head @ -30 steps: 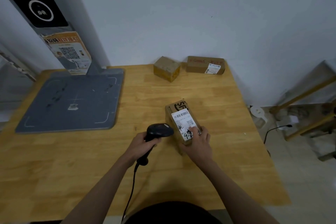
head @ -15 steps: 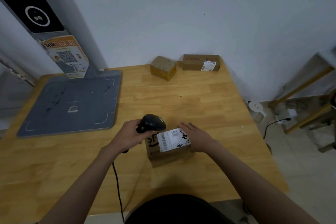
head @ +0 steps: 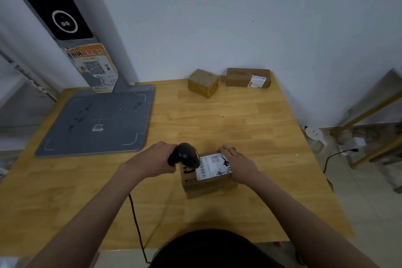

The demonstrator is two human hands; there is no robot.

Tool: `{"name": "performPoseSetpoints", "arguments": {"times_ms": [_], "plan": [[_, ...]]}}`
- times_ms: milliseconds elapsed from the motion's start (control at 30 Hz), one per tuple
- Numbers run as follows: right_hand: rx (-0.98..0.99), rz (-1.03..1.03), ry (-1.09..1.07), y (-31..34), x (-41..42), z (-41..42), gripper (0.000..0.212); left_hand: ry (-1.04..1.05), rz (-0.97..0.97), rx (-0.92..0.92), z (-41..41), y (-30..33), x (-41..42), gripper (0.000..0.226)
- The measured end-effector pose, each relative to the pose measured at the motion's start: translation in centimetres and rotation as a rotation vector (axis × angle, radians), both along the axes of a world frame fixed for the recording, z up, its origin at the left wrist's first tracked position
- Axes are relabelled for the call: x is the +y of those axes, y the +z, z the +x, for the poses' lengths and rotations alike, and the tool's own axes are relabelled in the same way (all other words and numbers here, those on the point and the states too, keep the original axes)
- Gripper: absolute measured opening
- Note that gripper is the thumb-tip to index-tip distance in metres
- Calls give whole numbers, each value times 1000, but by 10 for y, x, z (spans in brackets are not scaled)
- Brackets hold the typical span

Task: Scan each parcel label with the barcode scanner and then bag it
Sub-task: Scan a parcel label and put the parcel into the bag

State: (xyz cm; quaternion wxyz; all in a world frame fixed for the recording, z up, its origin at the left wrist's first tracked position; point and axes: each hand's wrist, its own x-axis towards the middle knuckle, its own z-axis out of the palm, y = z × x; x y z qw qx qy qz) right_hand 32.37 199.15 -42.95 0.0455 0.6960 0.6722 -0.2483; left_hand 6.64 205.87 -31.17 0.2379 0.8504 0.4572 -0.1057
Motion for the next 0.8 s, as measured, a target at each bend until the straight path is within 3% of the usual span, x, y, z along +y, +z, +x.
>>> {"name": "performPoseSetpoints", "arguments": {"times_ms": [633, 800], "plan": [[-16, -13, 3, 2, 0, -1, 102, -91, 82, 94, -8, 46, -6, 22], [-20, -8, 8, 2, 0, -1, 102, -97, 101, 116, -10, 49, -7, 32]]}}
